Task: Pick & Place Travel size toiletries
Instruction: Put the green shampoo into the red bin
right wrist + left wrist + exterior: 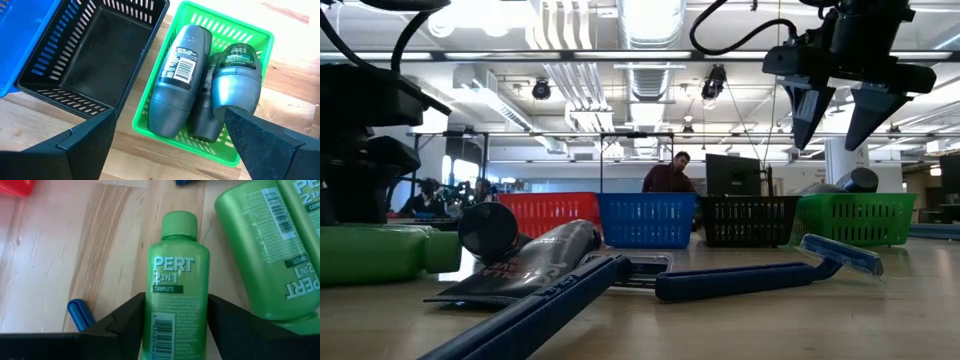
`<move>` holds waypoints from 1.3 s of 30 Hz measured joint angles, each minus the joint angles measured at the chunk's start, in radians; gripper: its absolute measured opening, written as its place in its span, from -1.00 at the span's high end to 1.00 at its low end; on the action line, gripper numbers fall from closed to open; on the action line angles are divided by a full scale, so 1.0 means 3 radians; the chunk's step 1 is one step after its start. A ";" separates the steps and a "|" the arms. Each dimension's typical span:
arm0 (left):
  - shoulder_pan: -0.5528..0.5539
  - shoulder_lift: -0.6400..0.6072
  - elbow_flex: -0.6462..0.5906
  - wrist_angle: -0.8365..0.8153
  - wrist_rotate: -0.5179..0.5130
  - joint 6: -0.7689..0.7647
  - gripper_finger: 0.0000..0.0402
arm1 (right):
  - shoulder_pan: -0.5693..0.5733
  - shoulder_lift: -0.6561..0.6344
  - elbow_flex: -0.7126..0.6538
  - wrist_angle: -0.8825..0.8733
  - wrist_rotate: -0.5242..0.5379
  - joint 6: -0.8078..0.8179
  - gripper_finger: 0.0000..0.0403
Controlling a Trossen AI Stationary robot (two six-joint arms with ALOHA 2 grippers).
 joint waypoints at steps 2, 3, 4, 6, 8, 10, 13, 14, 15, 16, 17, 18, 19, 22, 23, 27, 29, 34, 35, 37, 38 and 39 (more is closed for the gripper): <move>0.0003 -0.0009 0.0008 -0.0006 0.0052 -0.0035 -0.01 | 0.0000 0.0000 0.0009 0.0000 -0.0001 0.0001 -0.83; 0.0004 -0.0010 0.0031 -0.0025 0.0078 -0.0037 0.03 | 0.0000 0.0000 0.0011 0.0002 -0.0001 0.0001 -0.83; 0.0005 -0.0015 0.0062 -0.0051 0.0089 -0.0038 0.07 | 0.0000 0.0000 0.0015 0.0000 -0.0001 -0.0001 -0.83; 0.0017 -0.0022 0.0136 -0.0126 0.0126 -0.0055 0.18 | 0.0000 0.0000 0.0026 0.0002 -0.0001 0.0000 -0.83; 0.0055 -0.0040 0.0227 -0.0204 0.0198 -0.0125 0.29 | 0.0000 -0.0001 0.0030 0.0001 -0.0001 0.0001 -0.83; 0.0113 -0.0109 0.0324 -0.0331 0.0159 -0.0266 0.36 | 0.0000 -0.0001 0.0030 0.0002 -0.0001 0.0000 -0.83; 0.0233 -0.0246 0.0474 -0.0490 -0.0040 -0.0517 0.37 | 0.0000 -0.0001 0.0030 0.0001 0.0000 0.0027 -0.83; 0.0288 -0.0305 0.0512 -0.0546 -0.0105 -0.0616 0.37 | 0.0000 -0.0001 0.0030 0.0000 0.0000 0.0050 -0.83; 0.0351 -0.0375 0.0549 -0.0578 -0.0169 -0.0743 0.36 | 0.0000 -0.0001 0.0030 0.0001 0.0001 0.0072 -0.83; 0.0432 -0.0445 0.0581 -0.0567 -0.0228 -0.0915 0.34 | 0.0000 -0.0001 0.0030 0.0000 0.0001 0.0089 -0.83; 0.0542 -0.0513 0.0600 -0.0549 -0.0280 -0.1136 0.33 | 0.0000 -0.0001 0.0030 0.0000 0.0002 0.0108 -0.83; 0.0657 -0.0573 0.0605 -0.0548 -0.0348 -0.1394 0.32 | 0.0000 -0.0001 0.0030 -0.0001 0.0006 0.0132 -0.83; 0.0784 -0.0622 0.0600 -0.0556 -0.0419 -0.1687 0.32 | 0.0000 -0.0001 0.0030 -0.0001 0.0010 0.0154 -0.83; 0.1204 -0.0687 0.0514 -0.0407 -0.0510 -0.2344 0.31 | 0.0000 -0.0001 0.0030 0.0000 0.0077 0.0177 -0.83; 0.1344 -0.0689 0.0486 -0.0328 -0.0509 -0.2409 0.31 | -0.0001 -0.0001 0.0030 0.0000 0.0085 0.0179 -0.83; 0.1822 -0.0575 0.0437 0.0098 -0.0450 -0.2218 0.31 | 0.0002 -0.0001 0.0030 -0.0001 0.0088 0.0200 -0.83; 0.1998 -0.0494 0.0437 0.0304 -0.0333 -0.2061 0.31 | 0.0008 -0.0003 0.0030 0.0000 0.0092 0.0200 -0.83; 0.2168 -0.0300 0.0451 0.0363 -0.0041 -0.1958 0.23 | 0.0013 -0.0003 0.0030 0.0000 0.0094 0.0184 -0.83; 0.2166 -0.0270 0.0451 0.0351 -0.0014 -0.1962 0.20 | 0.0020 -0.0003 0.0030 0.0000 0.0095 0.0181 -0.83; 0.2166 -0.0231 0.0451 0.0351 0.0013 -0.2007 0.12 | 0.0024 -0.0003 0.0030 0.0000 0.0095 0.0172 -0.83; 0.2164 -0.0222 0.0451 0.0352 0.0015 -0.2024 0.07 | 0.0024 -0.0003 0.0030 -0.0001 0.0095 0.0172 -0.83; 0.2165 -0.0218 0.0451 0.0362 0.0011 -0.2040 0.02 | 0.0024 -0.0003 0.0030 -0.0001 0.0095 0.0168 -0.83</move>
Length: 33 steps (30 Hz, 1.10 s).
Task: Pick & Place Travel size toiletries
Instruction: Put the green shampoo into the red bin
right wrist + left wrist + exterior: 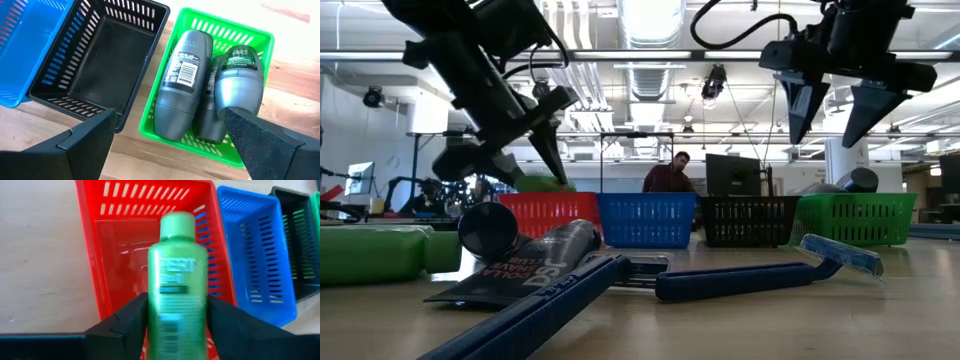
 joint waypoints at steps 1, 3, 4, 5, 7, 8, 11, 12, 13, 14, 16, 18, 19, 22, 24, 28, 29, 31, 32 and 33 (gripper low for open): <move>0.0003 0.0000 0.0000 0.0008 -0.0004 -0.0005 -0.03 | 0.0000 0.0000 0.0000 0.0000 0.0002 -0.0005 -0.83; 0.0012 -0.0032 0.0003 0.0002 -0.0003 0.0029 -0.11 | 0.0000 0.0000 0.0000 0.0000 0.0006 -0.0011 -0.83; 0.0012 -0.0057 0.0002 0.0002 -0.0002 0.0062 -0.15 | 0.0000 0.0000 0.0000 -0.0001 0.0007 -0.0022 -0.83; 0.0012 -0.0096 0.0003 0.0008 -0.0001 0.0114 -0.18 | 0.0000 0.0000 0.0000 -0.0001 0.0008 -0.0042 -0.83; 0.0007 -0.0196 0.0003 0.0010 0.0068 0.0343 -0.23 | 0.0000 0.0000 0.0000 -0.0003 0.0008 -0.0078 -0.83; -0.0009 -0.0261 0.0003 0.0021 0.0174 0.0555 -0.24 | 0.0000 0.0000 0.0000 -0.0004 0.0008 -0.0100 -0.83; -0.0143 -0.0482 0.0003 0.0069 0.0896 0.1665 -0.24 | 0.0000 0.0000 0.0000 -0.0011 0.0005 -0.0131 -0.83; -0.0224 -0.0557 0.0006 0.0054 0.1264 0.1986 -0.24 | 0.0000 0.0000 0.0000 -0.0011 0.0004 -0.0161 -0.83; -0.0318 -0.0622 0.0009 -0.0002 0.1653 0.2213 -0.24 | 0.0003 0.0000 0.0000 -0.0011 0.0003 -0.0180 -0.83; -0.0419 -0.0671 0.0009 -0.0084 0.1914 0.2336 -0.23 | 0.0004 0.0000 0.0000 -0.0013 0.0003 -0.0182 -0.83; -0.0683 -0.0727 0.0009 -0.0273 0.2003 0.2419 -0.23 | 0.0004 0.0000 0.0000 -0.0011 0.0003 -0.0192 -0.83; -0.0962 -0.0720 0.0009 -0.0488 0.1689 0.2431 -0.23 | 0.0004 0.0000 0.0000 -0.0013 0.0003 -0.0195 -0.83; -0.1099 -0.0686 0.0009 -0.0575 0.1482 0.2425 -0.23 | 0.0004 0.0000 -0.0001 -0.0011 0.0003 -0.0195 -0.83; -0.1447 -0.0489 0.0008 -0.0663 0.1021 0.2173 -0.23 | 0.0004 0.0000 -0.0003 -0.0013 0.0003 -0.0197 -0.83; -0.1595 -0.0321 0.0028 -0.0652 0.0869 0.1880 -0.23 | 0.0004 0.0000 -0.0004 -0.0013 0.0001 -0.0206 -0.83; -0.1756 0.0063 0.0127 -0.0638 0.0820 0.1547 -0.23 | 0.0004 0.0000 -0.0005 -0.0016 0.0001 -0.0247 -0.83; -0.1774 0.0149 0.0156 -0.0645 0.0820 0.1510 -0.23 | 0.0004 0.0000 -0.0005 -0.0017 0.0001 -0.0262 -0.83; -0.1797 0.0308 0.0230 -0.0632 0.0839 0.1488 -0.23 | 0.0004 0.0000 -0.0005 -0.0017 0.0000 -0.0285 -0.83; -0.1802 0.0380 0.0268 -0.0634 0.0854 0.1485 -0.23 | 0.0004 0.0000 -0.0005 -0.0021 0.0000 -0.0294 -0.83; -0.1801 0.0449 0.0304 -0.0636 0.0891 0.1484 -0.23 | 0.0004 0.0000 -0.0005 -0.0025 0.0000 -0.0296 -0.83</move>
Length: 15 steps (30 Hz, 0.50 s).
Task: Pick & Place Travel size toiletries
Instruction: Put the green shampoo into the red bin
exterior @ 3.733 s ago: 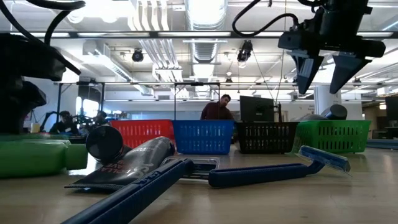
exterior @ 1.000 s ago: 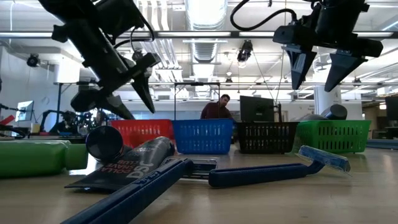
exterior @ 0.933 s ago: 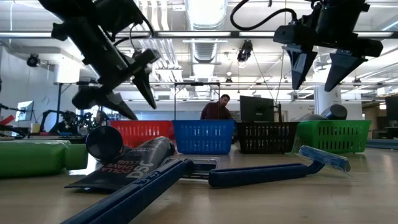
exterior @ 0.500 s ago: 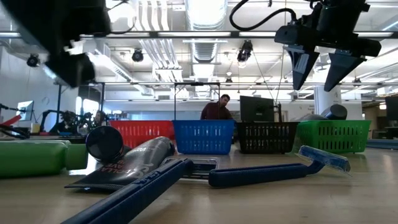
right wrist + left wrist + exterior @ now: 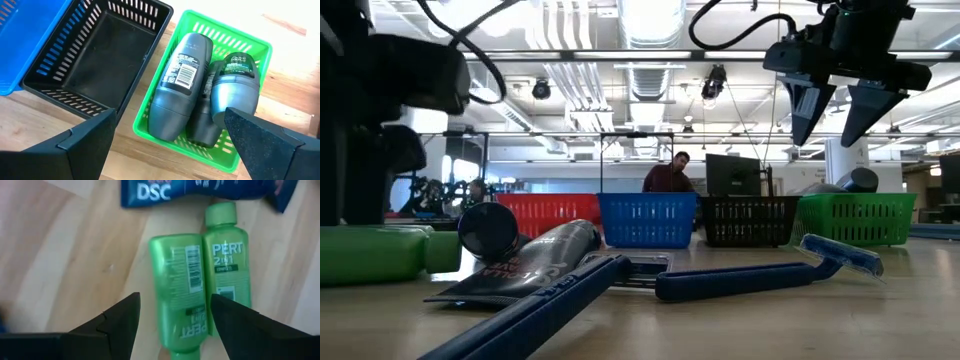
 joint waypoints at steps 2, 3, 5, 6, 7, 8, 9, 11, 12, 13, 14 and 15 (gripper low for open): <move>-0.0009 0.0129 0.0063 0.0004 0.0019 0.0000 -0.23 | 0.0000 0.0000 0.0000 0.0001 -0.0001 -0.0023 -0.83; -0.0009 0.0187 0.0086 0.0000 0.0032 0.0000 -0.23 | 0.0000 0.0000 0.0000 0.0000 -0.0001 -0.0036 -0.83; -0.0010 0.0301 0.0122 0.0007 0.0030 0.0007 -0.23 | 0.0000 0.0000 -0.0001 0.0001 -0.0002 -0.0061 -0.83; -0.0010 0.0345 0.0134 0.0004 0.0018 0.0015 -0.23 | 0.0000 0.0000 -0.0001 0.0001 -0.0003 -0.0061 -0.83; -0.0010 0.0386 0.0140 -0.0001 0.0008 0.0018 -0.23 | 0.0000 0.0000 -0.0001 0.0001 -0.0003 -0.0061 -0.83; -0.0010 0.0431 0.0154 -0.0017 -0.0001 0.0016 -0.23 | 0.0000 0.0000 -0.0001 0.0000 -0.0003 -0.0062 -0.83; -0.0010 0.0470 0.0155 -0.0023 -0.0005 0.0009 -0.23 | 0.0000 0.0000 -0.0001 0.0000 -0.0004 -0.0063 -0.83; -0.0010 0.0511 0.0161 -0.0033 -0.0013 0.0003 -0.23 | 0.0001 0.0000 -0.0001 0.0000 -0.0006 -0.0063 -0.83; -0.0010 0.0518 0.0163 -0.0039 -0.0016 0.0001 -0.23 | 0.0001 0.0000 -0.0001 -0.0001 -0.0008 -0.0063 -0.83; -0.0010 0.0516 0.0168 -0.0048 -0.0018 -0.0008 -0.22 | 0.0001 0.0000 -0.0003 -0.0001 -0.0009 -0.0063 -0.83; -0.0009 0.0496 0.0175 -0.0060 -0.0025 -0.0027 -0.19 | 0.0001 0.0000 -0.0003 0.0000 -0.0009 -0.0064 -0.83; -0.0008 0.0469 0.0175 -0.0070 -0.0039 -0.0056 -0.16 | 0.0001 0.0000 -0.0003 -0.0002 -0.0010 -0.0071 -0.83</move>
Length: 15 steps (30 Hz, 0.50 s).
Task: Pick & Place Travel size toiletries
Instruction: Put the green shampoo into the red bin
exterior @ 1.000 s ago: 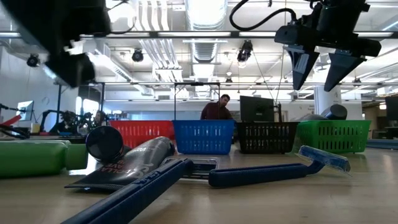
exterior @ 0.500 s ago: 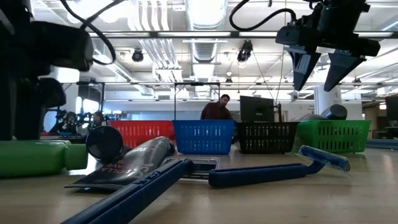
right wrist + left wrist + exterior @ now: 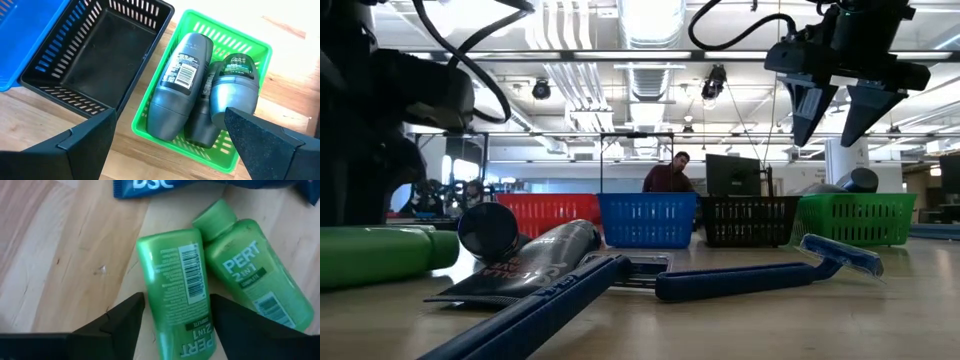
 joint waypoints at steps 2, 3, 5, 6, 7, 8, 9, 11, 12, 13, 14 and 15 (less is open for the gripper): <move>0.0007 -0.0072 -0.0009 -0.0031 -0.0046 -0.0074 -0.05 | 0.0000 0.0000 0.0000 -0.0005 0.0000 -0.0014 -0.83; 0.0018 -0.0105 -0.0012 -0.0050 -0.0062 -0.0125 0.02 | 0.0000 0.0000 0.0000 -0.0007 0.0000 -0.0015 -0.83; 0.0070 -0.0202 -0.0023 -0.0148 -0.0136 -0.0258 0.16 | 0.0000 0.0000 0.0000 -0.0007 0.0001 -0.0015 -0.83; 0.0118 -0.0266 -0.0035 -0.0214 -0.0163 -0.0347 0.23 | 0.0000 0.0000 0.0000 -0.0007 0.0001 -0.0014 -0.83; 0.0166 -0.0342 -0.0036 -0.0214 -0.0190 -0.0437 0.28 | 0.0000 0.0000 0.0000 -0.0007 0.0001 -0.0013 -0.83; 0.0222 -0.0426 -0.0029 -0.0169 -0.0227 -0.0522 0.32 | 0.0000 0.0000 0.0000 -0.0006 0.0001 -0.0013 -0.83; 0.0290 -0.0525 -0.0024 -0.0144 -0.0272 -0.0596 0.35 | 0.0000 0.0000 0.0000 -0.0006 0.0001 -0.0013 -0.83; 0.0433 -0.0722 -0.0023 -0.0172 -0.0438 -0.0816 0.36 | 0.0000 0.0000 0.0000 -0.0006 0.0002 -0.0013 -0.83; 0.0513 -0.0811 -0.0024 -0.0165 -0.0550 -0.0978 0.36 | 0.0000 0.0000 0.0000 -0.0003 0.0003 -0.0012 -0.83; 0.0597 -0.0893 -0.0027 -0.0154 -0.0655 -0.1136 0.35 | 0.0000 0.0000 0.0000 -0.0005 0.0003 0.0001 -0.83; 0.0685 -0.0970 -0.0028 -0.0142 -0.0765 -0.1241 0.35 | 0.0000 0.0000 0.0000 -0.0006 0.0004 0.0010 -0.83; 0.0768 -0.1035 -0.0028 -0.0117 -0.0860 -0.1288 0.35 | 0.0000 0.0000 0.0000 -0.0004 0.0005 0.0014 -0.83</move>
